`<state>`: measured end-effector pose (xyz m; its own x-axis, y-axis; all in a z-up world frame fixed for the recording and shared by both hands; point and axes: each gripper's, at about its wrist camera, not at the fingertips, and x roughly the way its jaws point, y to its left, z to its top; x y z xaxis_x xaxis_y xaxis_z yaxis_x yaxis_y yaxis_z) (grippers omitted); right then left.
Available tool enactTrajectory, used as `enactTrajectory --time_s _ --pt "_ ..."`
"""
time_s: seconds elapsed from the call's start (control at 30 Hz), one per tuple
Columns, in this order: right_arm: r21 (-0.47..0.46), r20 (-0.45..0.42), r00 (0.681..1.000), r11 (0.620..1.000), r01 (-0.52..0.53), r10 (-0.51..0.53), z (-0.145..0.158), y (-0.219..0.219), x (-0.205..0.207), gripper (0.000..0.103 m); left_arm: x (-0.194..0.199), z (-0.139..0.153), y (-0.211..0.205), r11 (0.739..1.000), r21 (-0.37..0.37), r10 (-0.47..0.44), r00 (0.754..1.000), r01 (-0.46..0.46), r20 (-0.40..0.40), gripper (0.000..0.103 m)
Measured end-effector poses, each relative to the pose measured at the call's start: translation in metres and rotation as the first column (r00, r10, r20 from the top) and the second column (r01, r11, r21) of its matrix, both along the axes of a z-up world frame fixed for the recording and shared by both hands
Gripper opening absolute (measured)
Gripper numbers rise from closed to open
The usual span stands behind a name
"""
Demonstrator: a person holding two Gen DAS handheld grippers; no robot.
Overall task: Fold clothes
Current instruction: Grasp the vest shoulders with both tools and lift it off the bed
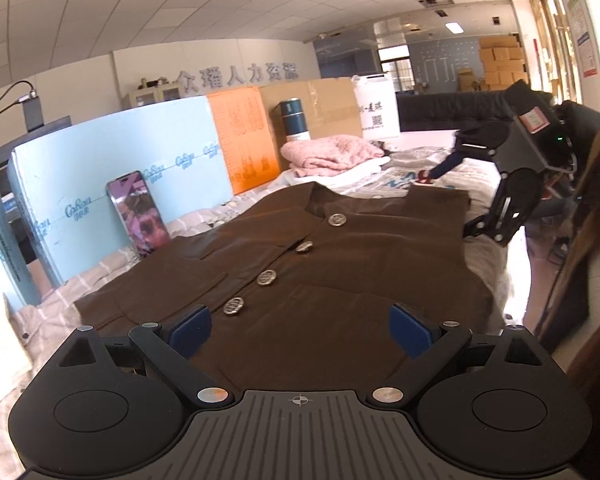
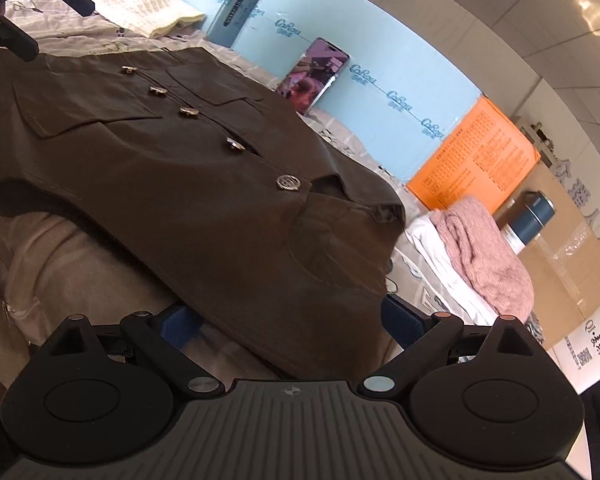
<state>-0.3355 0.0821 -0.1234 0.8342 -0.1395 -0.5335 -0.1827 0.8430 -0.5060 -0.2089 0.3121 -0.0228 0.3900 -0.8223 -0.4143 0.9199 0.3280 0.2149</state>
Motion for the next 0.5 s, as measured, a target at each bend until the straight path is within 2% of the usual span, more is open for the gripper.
enactTrajectory --time_s 0.07,0.2,0.4,0.5 --pt "0.007 0.010 0.999 0.999 -0.052 0.052 0.002 0.009 0.006 0.096 -0.013 -0.004 -0.001 0.998 0.026 -0.055 0.998 0.055 0.004 0.097" --pt "0.051 0.035 0.992 0.991 -0.123 0.121 0.011 0.016 0.016 0.096 -0.032 -0.019 -0.007 0.987 0.136 -0.103 0.991 0.090 0.086 0.097" --pt "0.215 0.122 0.988 0.970 -0.115 0.090 0.038 0.002 0.026 0.096 -0.045 -0.035 -0.002 0.977 0.207 -0.083 0.984 0.049 0.156 0.097" --pt "0.263 0.149 0.987 0.960 -0.097 0.059 0.045 -0.002 0.030 0.096 -0.046 -0.041 -0.002 0.972 0.230 -0.020 0.973 -0.035 0.232 0.097"
